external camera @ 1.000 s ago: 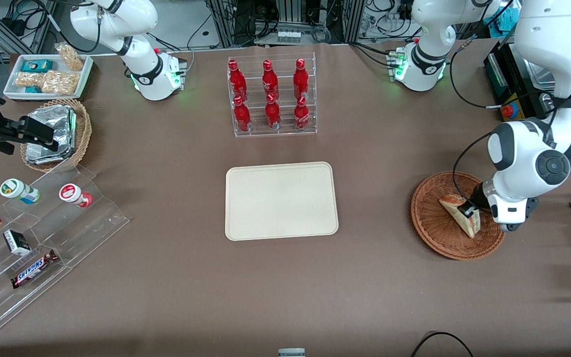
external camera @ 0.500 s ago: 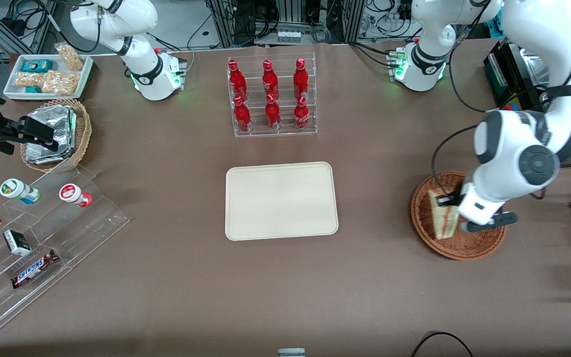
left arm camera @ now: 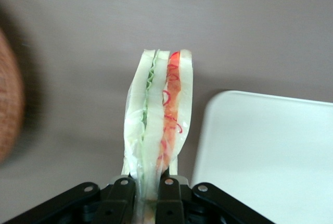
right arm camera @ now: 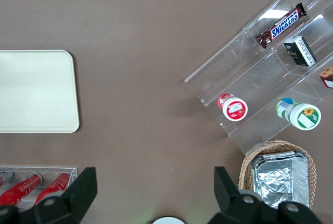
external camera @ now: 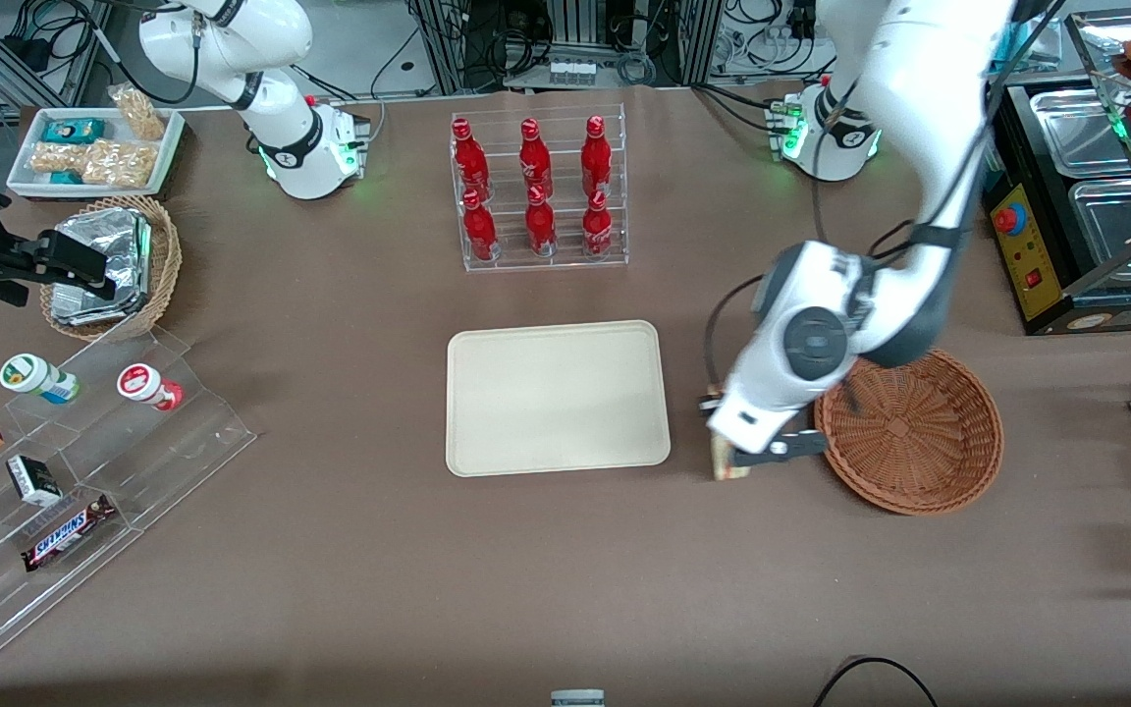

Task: Place sandwich from basket to tray
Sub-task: 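Carry the sandwich with the left gripper over the cream tray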

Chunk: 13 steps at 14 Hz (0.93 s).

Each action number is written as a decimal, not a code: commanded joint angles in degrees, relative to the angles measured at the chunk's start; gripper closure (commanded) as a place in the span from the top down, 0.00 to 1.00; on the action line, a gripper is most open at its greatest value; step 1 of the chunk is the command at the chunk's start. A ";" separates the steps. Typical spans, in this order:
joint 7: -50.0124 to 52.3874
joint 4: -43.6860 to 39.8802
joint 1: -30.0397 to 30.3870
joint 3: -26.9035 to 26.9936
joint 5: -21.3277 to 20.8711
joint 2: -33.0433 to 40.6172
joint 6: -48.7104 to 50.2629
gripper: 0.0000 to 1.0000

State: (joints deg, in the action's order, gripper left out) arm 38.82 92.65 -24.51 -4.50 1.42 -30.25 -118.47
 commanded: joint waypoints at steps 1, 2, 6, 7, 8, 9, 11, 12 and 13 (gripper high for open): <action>6.25 -7.82 -5.35 0.37 0.69 -5.33 0.79 0.01; 8.36 -9.31 -7.11 0.37 0.61 -6.56 -0.17 0.01; 11.45 -9.76 -12.65 0.37 0.52 -10.43 -8.60 0.01; 11.89 -10.20 -13.79 0.37 0.52 -11.31 -10.01 0.01; 12.50 -10.55 -14.76 0.37 0.43 -11.93 -10.20 0.01; 13.90 -10.64 -15.56 0.37 0.34 -12.29 -10.20 0.01; 17.42 -10.64 -16.62 0.37 0.34 -12.90 -10.11 0.01; 17.69 -10.64 -16.88 0.37 0.25 -12.99 -10.11 0.01; 17.61 -10.73 -17.58 0.37 0.25 -12.99 -10.20 0.01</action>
State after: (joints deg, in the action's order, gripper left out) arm 55.04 83.67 -40.72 -4.87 1.42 -42.52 -128.83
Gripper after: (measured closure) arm 0.859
